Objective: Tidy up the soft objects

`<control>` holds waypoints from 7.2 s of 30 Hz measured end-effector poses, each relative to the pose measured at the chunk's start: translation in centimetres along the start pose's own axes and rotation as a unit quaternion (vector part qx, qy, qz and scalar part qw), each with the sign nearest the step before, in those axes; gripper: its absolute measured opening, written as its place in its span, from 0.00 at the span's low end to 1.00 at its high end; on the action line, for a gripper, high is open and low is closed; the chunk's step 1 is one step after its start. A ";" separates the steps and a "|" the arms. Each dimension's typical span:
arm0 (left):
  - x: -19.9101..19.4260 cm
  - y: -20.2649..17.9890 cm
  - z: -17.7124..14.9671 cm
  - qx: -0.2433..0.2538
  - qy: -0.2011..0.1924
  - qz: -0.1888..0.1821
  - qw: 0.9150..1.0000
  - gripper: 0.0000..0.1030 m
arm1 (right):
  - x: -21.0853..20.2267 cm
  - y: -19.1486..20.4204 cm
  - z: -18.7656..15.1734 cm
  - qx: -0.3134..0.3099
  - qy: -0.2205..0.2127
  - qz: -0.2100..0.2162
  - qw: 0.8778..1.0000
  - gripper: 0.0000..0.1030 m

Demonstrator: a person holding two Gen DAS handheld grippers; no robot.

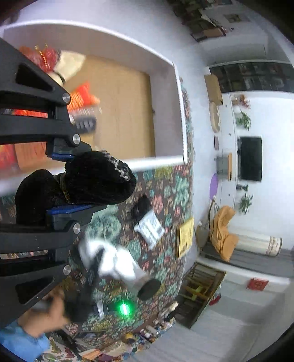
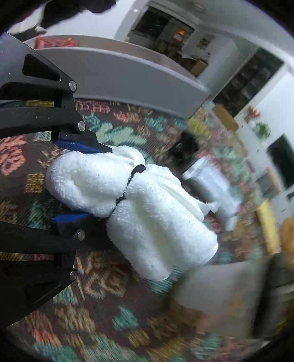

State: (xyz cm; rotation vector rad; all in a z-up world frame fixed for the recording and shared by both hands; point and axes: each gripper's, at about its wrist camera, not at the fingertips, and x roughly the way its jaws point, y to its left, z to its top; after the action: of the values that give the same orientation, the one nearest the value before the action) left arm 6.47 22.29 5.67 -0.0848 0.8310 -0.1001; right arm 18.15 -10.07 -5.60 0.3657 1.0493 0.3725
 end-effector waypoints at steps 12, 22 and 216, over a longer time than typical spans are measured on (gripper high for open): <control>-1.4 11.6 -4.6 -0.058 0.045 0.105 0.992 0.29 | -10.0 20.1 -0.5 -0.187 -0.035 0.181 0.965 0.47; -1.7 15.4 -7.5 -0.098 0.043 0.181 0.978 0.91 | -4.5 24.5 -4.8 -0.202 0.034 0.193 0.959 0.74; 22.0 -10.2 -2.6 -0.074 0.084 0.023 0.993 0.94 | -0.8 -14.1 5.1 -0.168 0.023 -0.244 0.955 0.87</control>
State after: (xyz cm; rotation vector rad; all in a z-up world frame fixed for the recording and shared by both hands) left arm 18.69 9.39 -11.05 -0.1990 1.0082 -0.0008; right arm 24.00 -23.45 -9.20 -0.2107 1.0598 0.1088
